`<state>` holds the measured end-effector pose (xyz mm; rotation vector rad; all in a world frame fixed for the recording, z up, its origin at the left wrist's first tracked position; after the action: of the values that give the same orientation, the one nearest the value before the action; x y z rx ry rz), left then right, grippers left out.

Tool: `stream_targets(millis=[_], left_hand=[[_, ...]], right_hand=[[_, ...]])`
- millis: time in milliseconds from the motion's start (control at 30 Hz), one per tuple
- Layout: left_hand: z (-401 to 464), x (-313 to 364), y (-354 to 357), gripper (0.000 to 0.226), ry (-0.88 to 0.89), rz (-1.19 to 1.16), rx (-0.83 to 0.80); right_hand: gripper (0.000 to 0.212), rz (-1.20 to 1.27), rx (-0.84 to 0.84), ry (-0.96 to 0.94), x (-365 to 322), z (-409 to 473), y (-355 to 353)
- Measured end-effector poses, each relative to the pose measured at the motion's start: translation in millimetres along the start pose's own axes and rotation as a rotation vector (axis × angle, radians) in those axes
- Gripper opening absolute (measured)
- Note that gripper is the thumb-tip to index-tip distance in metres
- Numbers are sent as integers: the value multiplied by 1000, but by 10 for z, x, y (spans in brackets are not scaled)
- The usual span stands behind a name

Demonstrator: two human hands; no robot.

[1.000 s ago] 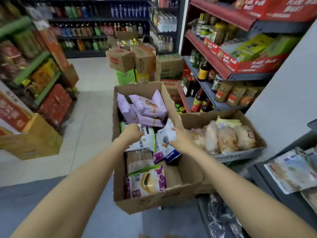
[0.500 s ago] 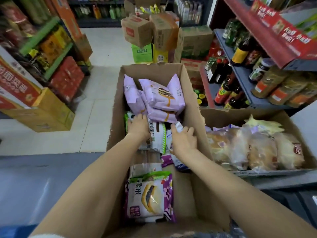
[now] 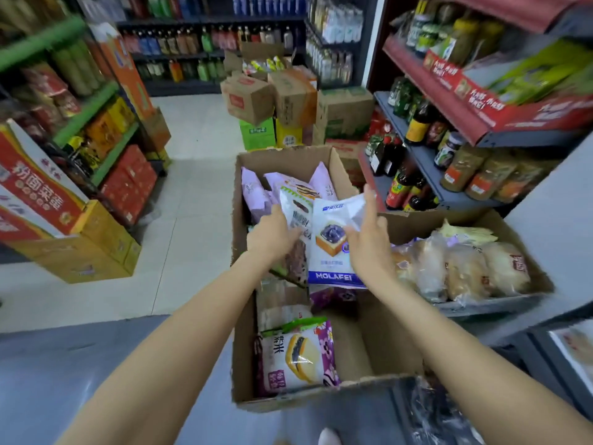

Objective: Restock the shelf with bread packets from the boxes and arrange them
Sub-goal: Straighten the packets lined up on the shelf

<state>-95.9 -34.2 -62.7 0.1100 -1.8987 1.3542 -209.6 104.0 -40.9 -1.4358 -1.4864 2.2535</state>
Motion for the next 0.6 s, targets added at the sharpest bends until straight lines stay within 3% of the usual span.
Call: stream_targets(millis=[133, 267, 367, 400, 500, 533, 600], left_hand=[[-499, 512, -387, 48, 139, -253, 133], [-1045, 1209, -514, 42, 318, -431, 102], [-1577, 1922, -360, 41, 487, -481, -27], [-1781, 2164, -265, 41, 539, -489, -78], [-2466, 2827, 69, 41, 656, -518, -217], [-2695, 3018, 169, 42, 688, -533, -249], [-3203, 3414, 373, 42, 776, -560, -315]], right_hand=[[72, 294, 198, 146, 4, -470, -642], [29, 652, 295, 306, 279, -1067, -1368], [16, 635, 476, 373, 522, -1665, -2079], [25, 643, 518, 394, 617, -1870, -2292], [83, 648, 638, 478, 933, -2545, -2918], [88, 641, 678, 495, 1028, -2785, -3115], [78, 647, 785, 513, 1122, -3310, -3501]])
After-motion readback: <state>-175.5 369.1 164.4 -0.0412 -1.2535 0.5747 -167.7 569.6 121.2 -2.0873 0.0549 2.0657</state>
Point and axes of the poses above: each hand's wrist, its own z-axis towards the middle knuckle, its own y-axis out of the palm, x = y × z, the point moved 8 cm from there along z, towards the middle knuckle, and after that the axes turned 12 degrees about -z, right-handed, at the moved point
